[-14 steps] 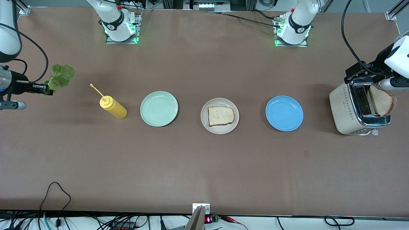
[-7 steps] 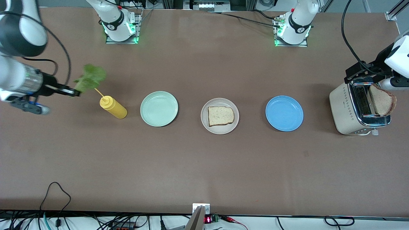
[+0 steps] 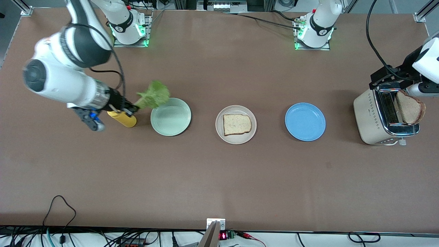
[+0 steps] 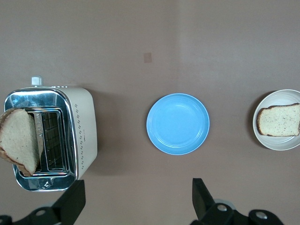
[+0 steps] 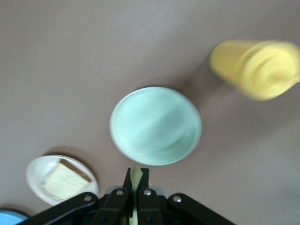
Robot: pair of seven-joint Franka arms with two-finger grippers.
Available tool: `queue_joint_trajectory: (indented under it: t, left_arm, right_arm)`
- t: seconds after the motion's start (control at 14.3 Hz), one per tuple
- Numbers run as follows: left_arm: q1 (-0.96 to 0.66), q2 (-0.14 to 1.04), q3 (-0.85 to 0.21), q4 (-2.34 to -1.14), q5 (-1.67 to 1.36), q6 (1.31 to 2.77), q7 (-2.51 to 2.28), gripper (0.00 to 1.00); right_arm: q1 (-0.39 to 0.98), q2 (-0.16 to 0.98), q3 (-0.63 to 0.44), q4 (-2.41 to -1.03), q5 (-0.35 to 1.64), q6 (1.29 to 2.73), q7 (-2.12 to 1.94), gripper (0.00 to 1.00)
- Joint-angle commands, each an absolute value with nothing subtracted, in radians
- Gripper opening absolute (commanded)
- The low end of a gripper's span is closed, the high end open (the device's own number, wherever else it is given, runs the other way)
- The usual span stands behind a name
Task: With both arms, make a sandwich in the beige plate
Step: 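Lift the lettuce leaf and carry it toward the beige plate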
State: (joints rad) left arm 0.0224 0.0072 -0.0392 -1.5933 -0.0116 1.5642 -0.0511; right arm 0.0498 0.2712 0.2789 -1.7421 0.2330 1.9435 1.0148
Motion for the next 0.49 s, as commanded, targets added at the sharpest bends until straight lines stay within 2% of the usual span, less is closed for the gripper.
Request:
queue_joint_trajectory:
  t: [0.0,0.42]
  left_arm:
    - [0.02,-0.003,-0.043,-1.589,-0.005,1.557,-0.04,1.0]
    - [0.018,-0.003,-0.043,-1.589,-0.005,1.559,-0.04,1.0]
  right_arm:
    - [0.148,0.346,0.27,-1.703,0.25,2.031,1.208,0.0]
    - [0.331,0.543,0.267,-1.588,0.249,2.259,1.566,0.0]
